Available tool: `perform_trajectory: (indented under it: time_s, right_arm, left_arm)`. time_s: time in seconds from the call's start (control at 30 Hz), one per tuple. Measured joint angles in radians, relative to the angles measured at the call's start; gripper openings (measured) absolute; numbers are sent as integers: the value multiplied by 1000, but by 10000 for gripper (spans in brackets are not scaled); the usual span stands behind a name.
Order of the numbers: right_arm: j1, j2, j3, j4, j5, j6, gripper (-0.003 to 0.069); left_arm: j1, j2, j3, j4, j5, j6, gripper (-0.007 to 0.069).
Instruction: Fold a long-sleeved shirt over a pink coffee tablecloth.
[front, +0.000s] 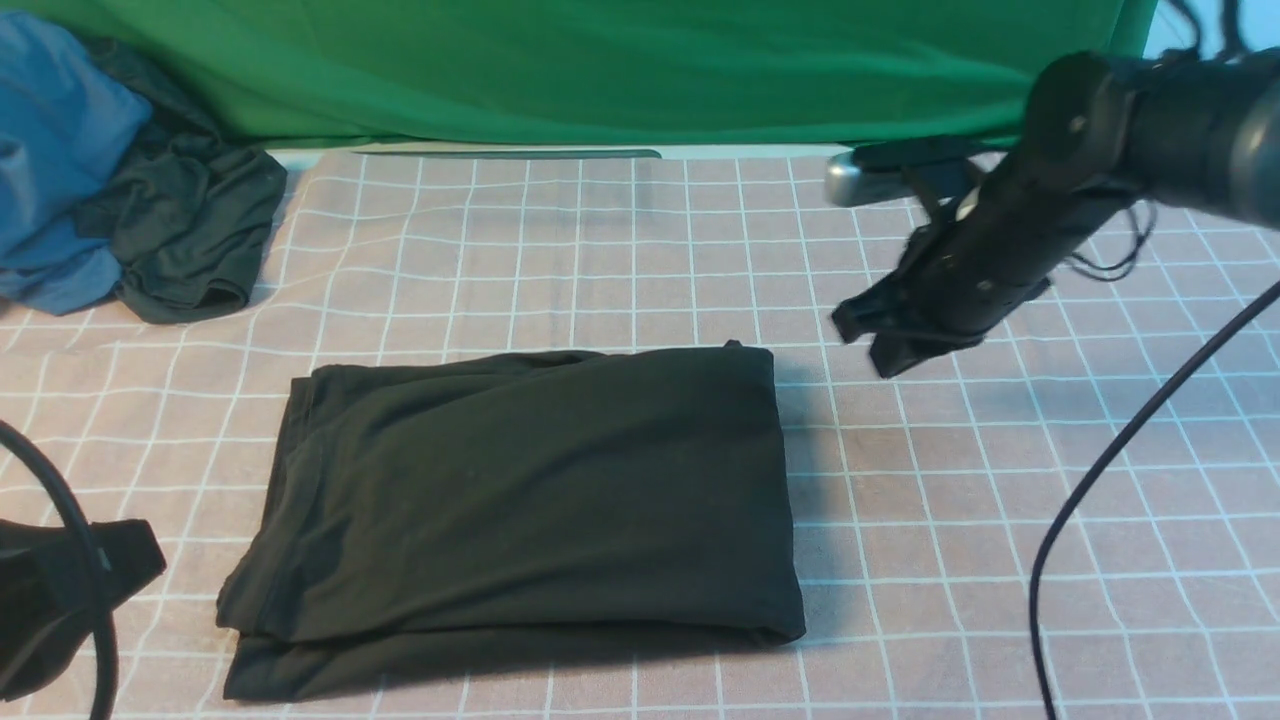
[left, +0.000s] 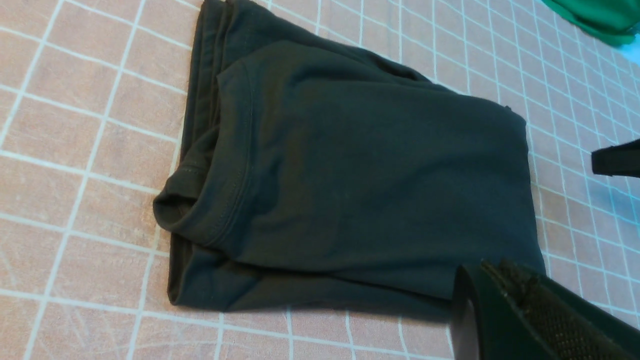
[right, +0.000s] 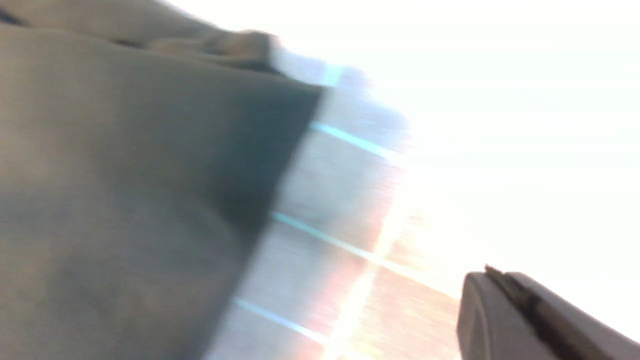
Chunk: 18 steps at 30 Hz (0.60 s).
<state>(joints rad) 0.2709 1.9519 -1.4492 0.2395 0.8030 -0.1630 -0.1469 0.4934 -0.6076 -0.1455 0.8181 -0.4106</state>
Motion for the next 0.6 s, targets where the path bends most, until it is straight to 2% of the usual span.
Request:
perform_trajectory:
  time_s: [0.1, 0.23, 0.33, 0.37, 0.5, 0.6]
  right_arm:
    - [-13, -2, 0, 4, 28, 0, 37]
    - [7, -5, 0, 103, 67, -14, 59]
    - [54, -5, 0, 156, 40, -43, 176]
    - [78, -5, 0, 165, 12, -56, 244]
    - [148, 11, -1, 178, -59, -78, 433]
    - [180, 45, -1, 181, -104, -74, 512]
  left_arm:
    - [0, 0, 0, 0, -1, 0, 27]
    - [0, 0, 0, 0, -1, 0, 27]
    - [0, 0, 0, 0, -2, 0, 27]
    - [0, 0, 0, 0, -4, 0, 27]
    - [0, 0, 0, 0, -5, 0, 27]
    - [0, 0, 0, 0, -6, 0, 27]
